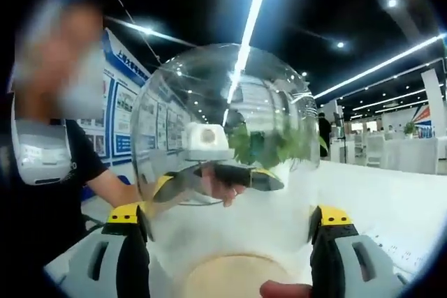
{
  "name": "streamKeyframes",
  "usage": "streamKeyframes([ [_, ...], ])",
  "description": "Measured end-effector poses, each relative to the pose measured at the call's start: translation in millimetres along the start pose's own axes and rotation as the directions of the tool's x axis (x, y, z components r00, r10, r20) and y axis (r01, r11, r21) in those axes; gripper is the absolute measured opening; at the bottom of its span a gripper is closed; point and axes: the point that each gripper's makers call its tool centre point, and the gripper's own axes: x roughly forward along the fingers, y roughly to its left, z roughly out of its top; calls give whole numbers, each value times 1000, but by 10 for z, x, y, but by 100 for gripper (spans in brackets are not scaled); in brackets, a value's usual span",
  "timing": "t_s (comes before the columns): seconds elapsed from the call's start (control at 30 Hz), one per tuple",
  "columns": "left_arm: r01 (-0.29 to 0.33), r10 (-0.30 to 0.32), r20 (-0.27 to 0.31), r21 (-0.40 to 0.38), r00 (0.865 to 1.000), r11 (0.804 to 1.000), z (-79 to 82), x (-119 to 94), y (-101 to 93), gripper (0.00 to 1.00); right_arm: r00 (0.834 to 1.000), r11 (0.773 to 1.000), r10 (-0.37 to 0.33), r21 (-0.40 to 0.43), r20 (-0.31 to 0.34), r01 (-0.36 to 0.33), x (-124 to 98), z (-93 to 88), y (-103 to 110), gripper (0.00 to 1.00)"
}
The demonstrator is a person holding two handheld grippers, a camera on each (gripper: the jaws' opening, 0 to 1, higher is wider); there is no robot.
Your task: Open the cover put in the Mizone put the cover back on
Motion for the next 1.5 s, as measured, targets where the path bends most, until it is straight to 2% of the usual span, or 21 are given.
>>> streamKeyframes([
  [0.33, -14, 14, -26, 7, 1000, 1000, 20, -22, 3, 79, 1000, 1000, 14, -7, 1, -14, 29, 28, 21, 90],
  [0.5, -18, 18, -3, 3, 1000, 1000, 123, -22, -30, 80, 1000, 1000, 10, -6, 16, -10, 25, 124, 58, 90],
  [0.7, -26, 26, -3, 20, 1000, 999, 204, -33, -102, 80, 1000, 1000, 16, -14, 20, -16, 33, 183, 95, 90],
  [1.17, -12, 13, -29, 49, 999, 999, 256, -37, -217, 81, 1000, 998, -3, -63, -9, 2, 6, 275, 222, 90],
  [1.37, -3, 4, -26, 44, 1000, 999, 267, -38, -247, 81, 1000, 998, -16, -54, -7, 15, -3, 264, 244, 90],
  [1.5, -9, 11, -44, 42, 999, 999, 274, -21, -286, 81, 1000, 999, -14, -41, 12, 15, -19, 273, 262, 90],
])
